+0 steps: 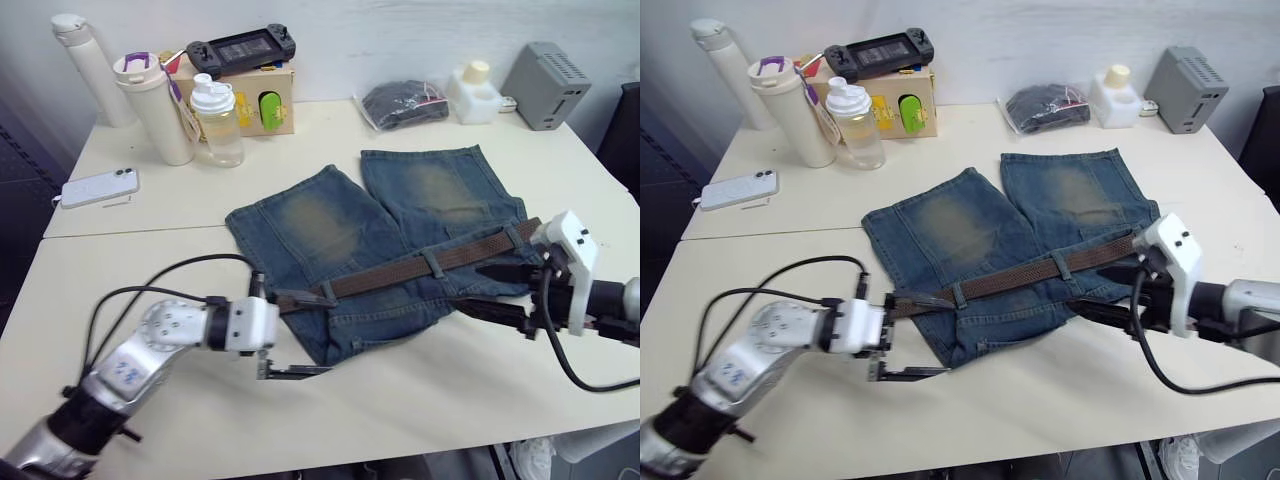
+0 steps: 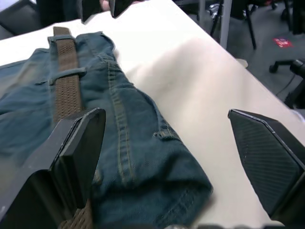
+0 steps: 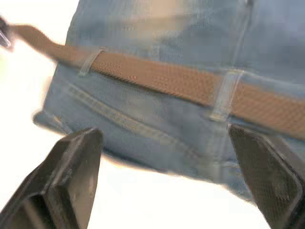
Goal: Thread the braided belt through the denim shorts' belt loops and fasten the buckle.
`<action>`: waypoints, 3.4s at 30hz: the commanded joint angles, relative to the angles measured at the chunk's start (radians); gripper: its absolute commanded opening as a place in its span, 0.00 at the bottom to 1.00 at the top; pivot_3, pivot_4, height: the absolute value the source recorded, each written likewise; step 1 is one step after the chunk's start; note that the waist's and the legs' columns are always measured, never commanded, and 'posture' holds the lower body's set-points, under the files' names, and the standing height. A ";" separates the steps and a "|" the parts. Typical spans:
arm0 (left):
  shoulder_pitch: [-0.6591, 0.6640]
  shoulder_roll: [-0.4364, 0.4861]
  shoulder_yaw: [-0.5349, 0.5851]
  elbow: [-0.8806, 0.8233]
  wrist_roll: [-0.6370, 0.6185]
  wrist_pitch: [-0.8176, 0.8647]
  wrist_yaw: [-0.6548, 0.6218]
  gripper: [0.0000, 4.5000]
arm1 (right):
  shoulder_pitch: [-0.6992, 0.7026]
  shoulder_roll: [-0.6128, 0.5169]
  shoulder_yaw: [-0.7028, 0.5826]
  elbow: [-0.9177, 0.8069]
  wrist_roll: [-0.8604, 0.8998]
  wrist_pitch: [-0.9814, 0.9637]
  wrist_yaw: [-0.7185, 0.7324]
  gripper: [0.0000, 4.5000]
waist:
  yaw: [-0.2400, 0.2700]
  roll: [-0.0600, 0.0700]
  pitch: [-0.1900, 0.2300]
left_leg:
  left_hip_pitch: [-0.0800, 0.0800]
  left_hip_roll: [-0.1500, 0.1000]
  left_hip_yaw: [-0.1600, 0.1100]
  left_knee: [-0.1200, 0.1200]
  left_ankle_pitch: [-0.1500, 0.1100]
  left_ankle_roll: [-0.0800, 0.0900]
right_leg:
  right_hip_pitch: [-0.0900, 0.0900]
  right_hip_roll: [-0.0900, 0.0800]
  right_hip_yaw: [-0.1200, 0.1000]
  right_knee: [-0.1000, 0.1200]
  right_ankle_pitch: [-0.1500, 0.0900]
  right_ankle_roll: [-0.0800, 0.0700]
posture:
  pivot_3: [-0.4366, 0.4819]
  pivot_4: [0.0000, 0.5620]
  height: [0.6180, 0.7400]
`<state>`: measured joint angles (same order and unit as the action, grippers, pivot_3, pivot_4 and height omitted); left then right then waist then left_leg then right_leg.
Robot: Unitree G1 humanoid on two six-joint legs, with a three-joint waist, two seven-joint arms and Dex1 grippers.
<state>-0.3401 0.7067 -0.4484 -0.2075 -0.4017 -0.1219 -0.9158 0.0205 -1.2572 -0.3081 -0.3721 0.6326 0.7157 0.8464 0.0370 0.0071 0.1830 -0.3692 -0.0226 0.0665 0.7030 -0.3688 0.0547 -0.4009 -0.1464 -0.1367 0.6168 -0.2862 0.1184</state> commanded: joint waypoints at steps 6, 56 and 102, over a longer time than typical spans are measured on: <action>-0.091 -0.161 -0.067 0.230 0.237 -0.037 -0.079 1.00 | -0.074 -0.052 0.283 0.505 -0.635 -0.839 0.036 0.99 | -0.018 0.001 0.001 | 0.000 -0.003 0.001 0.001 0.002 0.003 | 0.003 -0.001 -0.001 -0.007 0.006 0.007 | 0.48 0.27 0.59; -0.033 0.059 0.188 0.504 0.673 -0.369 0.287 0.10 | -0.245 0.315 0.401 0.393 -0.973 -0.885 -0.105 0.01 | -0.064 -0.001 -0.011 | 0.009 0.012 -0.002 0.010 -0.004 -0.009 | 0.010 0.000 0.000 -0.004 0.002 -0.008 | 0.48 0.27 0.59; 0.115 0.110 0.379 0.083 0.134 0.016 0.014 0.82 | -0.381 0.381 0.113 0.160 -0.423 -0.136 0.133 0.99 | -0.039 0.007 0.008 | 0.007 0.012 -0.002 0.007 -0.004 -0.009 | 0.005 -0.001 -0.001 0.003 -0.001 -0.012 | 0.48 0.27 0.59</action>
<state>-0.2262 0.7983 -0.1209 -0.0449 -0.1978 -0.1651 -0.8794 -0.3098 -0.8533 -0.1275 -0.1848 0.1193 0.4948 0.9528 -0.0020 0.0145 0.1907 -0.3652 -0.0104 0.0637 0.7121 -0.3731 0.0460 -0.3980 -0.1478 -0.1381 0.6196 -0.2868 0.1066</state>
